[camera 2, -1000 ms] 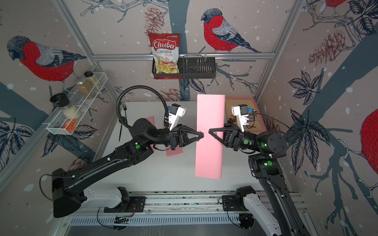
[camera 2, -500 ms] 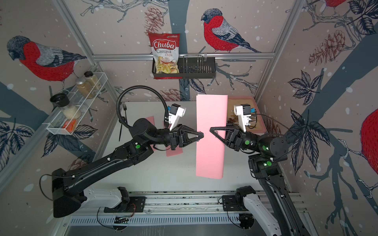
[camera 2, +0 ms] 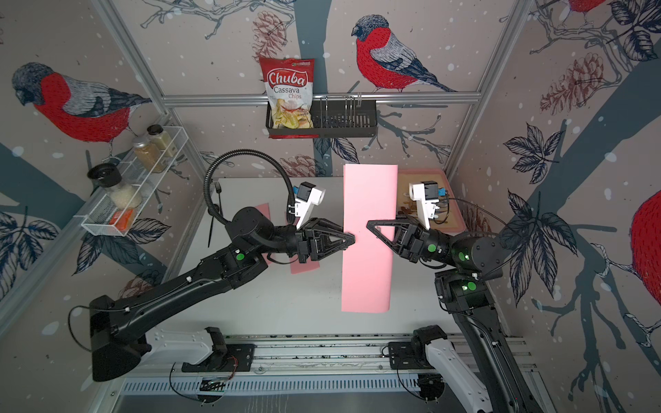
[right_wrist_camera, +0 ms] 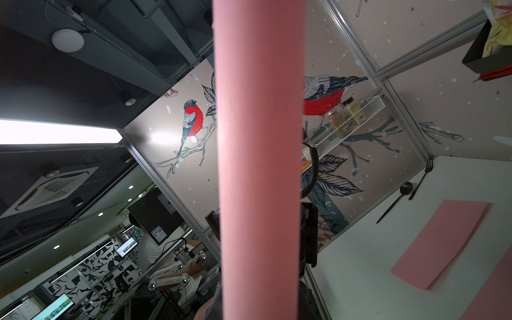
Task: Fold the rectangular paper in half along the long edge
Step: Fold the paper.
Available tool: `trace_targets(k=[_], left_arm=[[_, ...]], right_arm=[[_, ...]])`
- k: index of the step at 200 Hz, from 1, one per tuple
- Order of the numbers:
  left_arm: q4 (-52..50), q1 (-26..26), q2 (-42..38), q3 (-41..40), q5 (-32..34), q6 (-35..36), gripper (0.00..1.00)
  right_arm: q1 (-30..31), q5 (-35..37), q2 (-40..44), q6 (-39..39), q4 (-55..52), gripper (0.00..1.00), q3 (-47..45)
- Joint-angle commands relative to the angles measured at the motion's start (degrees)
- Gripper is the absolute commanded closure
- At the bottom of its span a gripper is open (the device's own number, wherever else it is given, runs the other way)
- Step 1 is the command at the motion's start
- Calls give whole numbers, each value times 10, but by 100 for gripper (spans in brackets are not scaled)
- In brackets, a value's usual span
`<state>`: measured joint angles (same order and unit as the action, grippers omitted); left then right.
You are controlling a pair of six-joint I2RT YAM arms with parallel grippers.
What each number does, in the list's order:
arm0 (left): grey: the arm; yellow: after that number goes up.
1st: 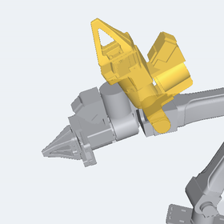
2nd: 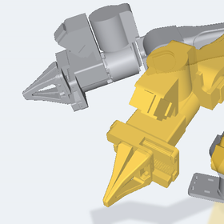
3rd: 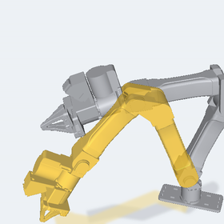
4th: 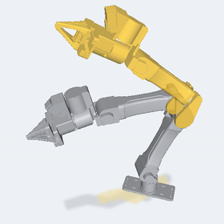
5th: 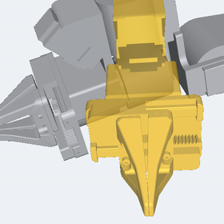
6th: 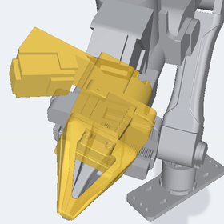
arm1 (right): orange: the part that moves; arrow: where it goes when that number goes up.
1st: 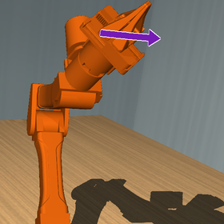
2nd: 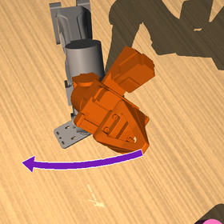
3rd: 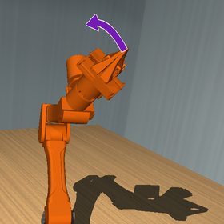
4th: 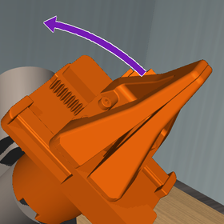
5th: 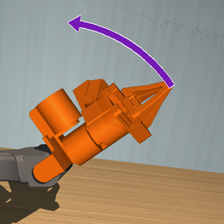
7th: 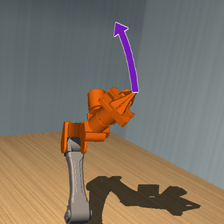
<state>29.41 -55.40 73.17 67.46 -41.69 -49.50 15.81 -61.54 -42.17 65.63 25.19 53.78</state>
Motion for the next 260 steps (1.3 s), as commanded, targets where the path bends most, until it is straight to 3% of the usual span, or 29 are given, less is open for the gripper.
trace_targets(k=[1,47,102,122,157,173,207,260], left_arm=[[17,0,-1,2,4,6,69],[19,-1,0,3,3,7,84],[19,-1,2,2,2,6,85],[19,-1,1,2,1,7,90],[15,-1,0,2,3,11,100],[4,-1,-5,3,12,21,100],[-53,-1,-19,12,47,68,100],[-268,-1,-33,93,211,195,100]], right_arm=[[1,9,-2,-45,-45,77,13],[1,15,0,-67,-78,77,19],[3,36,5,-39,-38,76,7],[3,41,8,-26,-17,76,0],[7,39,8,-7,-2,61,-3],[7,30,9,-29,-46,52,10],[10,14,23,-90,-165,43,36],[19,40,44,-221,-406,37,100]])
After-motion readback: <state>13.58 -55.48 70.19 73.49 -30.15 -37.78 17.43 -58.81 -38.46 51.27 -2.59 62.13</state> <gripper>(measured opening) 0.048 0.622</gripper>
